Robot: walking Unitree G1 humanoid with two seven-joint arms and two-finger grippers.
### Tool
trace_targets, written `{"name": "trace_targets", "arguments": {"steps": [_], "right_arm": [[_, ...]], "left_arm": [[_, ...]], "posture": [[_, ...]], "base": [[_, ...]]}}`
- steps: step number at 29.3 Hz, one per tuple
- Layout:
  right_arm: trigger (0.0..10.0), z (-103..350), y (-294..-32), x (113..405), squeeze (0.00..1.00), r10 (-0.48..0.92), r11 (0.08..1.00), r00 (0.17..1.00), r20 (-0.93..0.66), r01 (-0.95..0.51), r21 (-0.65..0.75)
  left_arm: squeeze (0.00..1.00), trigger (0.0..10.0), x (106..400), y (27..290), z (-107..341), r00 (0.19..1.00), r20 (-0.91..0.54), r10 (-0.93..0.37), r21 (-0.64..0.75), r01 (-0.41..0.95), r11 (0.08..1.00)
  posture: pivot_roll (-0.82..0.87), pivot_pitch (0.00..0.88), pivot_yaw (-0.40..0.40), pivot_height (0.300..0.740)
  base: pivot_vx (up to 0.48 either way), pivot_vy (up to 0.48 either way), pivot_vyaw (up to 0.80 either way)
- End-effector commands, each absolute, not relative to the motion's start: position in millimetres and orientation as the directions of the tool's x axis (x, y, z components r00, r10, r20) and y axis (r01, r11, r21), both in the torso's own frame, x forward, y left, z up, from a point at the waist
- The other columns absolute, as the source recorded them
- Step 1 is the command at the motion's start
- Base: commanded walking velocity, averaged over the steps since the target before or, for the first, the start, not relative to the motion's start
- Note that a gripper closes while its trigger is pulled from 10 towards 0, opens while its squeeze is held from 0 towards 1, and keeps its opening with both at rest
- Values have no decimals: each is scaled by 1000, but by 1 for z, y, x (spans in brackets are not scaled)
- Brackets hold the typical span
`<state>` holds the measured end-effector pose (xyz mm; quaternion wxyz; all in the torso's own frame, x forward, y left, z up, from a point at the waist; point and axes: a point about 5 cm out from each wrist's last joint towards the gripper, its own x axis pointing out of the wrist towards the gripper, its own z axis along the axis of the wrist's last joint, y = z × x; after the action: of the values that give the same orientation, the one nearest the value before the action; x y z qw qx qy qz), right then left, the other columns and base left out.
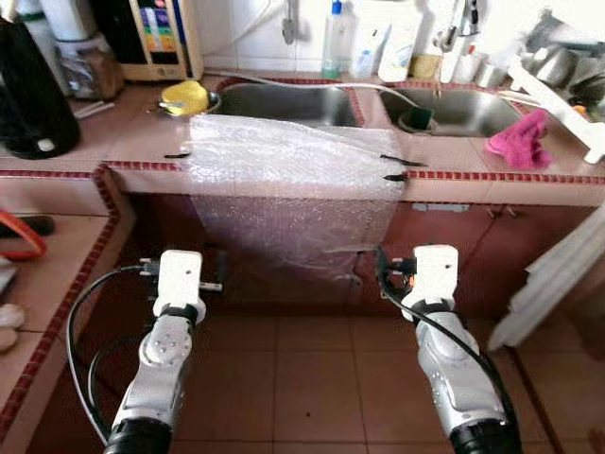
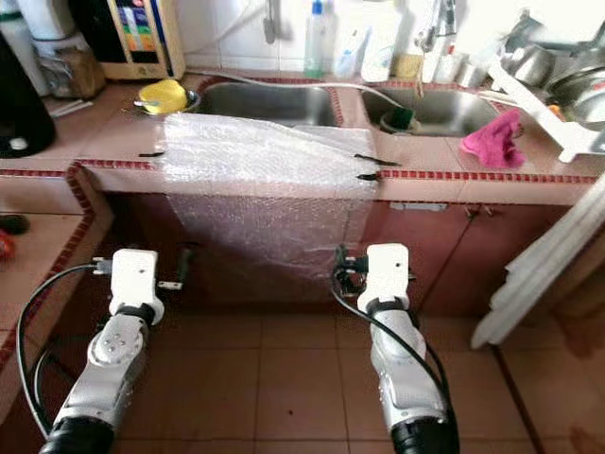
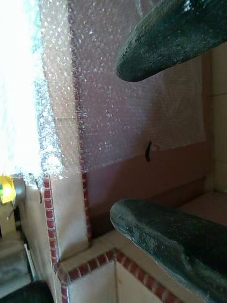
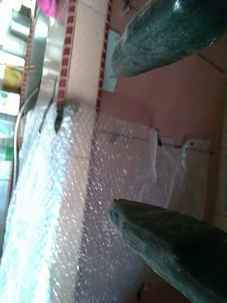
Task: Kitchen organization
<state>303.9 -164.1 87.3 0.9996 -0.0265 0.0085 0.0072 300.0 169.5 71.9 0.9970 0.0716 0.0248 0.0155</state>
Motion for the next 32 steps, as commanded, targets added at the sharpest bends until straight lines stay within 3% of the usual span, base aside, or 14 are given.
{"name": "trace_targets", "arguments": {"steps": [1,8,11,14,15,19,26,32], "right_arm": [[10000,92,-162,306,0,24,999,1000,-7,-24,-37],[10000,96,-160,308,0,3,997,1000,11,-2,-76],[10000,100,-155,310,0,25,1000,999,24,-25,-12],[10000,113,-150,308,0,53,994,990,133,-39,-102],[10000,120,-149,303,0,45,997,978,206,-32,-67],[10000,121,-154,298,0,97,995,987,132,-97,-1],[10000,117,-180,289,0,-10,998,997,83,15,-61],[10000,124,-193,286,0,-2,994,998,68,9,-105]], "left_arm": [[0,10000,305,173,80,999,-18,50,165,-46,985],[0,10000,307,173,80,999,-23,42,185,-37,982],[0,10000,305,175,80,998,-23,51,192,-46,980],[0,10000,304,177,85,999,3,51,194,-51,980],[0,10000,302,179,92,999,33,31,189,-37,981],[0,10000,296,189,104,997,73,37,180,-49,982],[0,10000,286,196,116,993,95,65,101,-75,992],[0,10000,277,189,119,997,50,-56,122,50,991]], "posture": [[29,0,-18,740],[31,0,-18,740],[32,0,-16,740],[31,0,-14,740],[25,0,-11,740],[30,0,-15,740],[31,0,-25,740],[27,0,-27,740]], "base": [[0,0,0],[0,0,0],[0,0,0],[0,0,0],[0,0,0],[0,0,0],[0,0,0],[0,0,0]]}}
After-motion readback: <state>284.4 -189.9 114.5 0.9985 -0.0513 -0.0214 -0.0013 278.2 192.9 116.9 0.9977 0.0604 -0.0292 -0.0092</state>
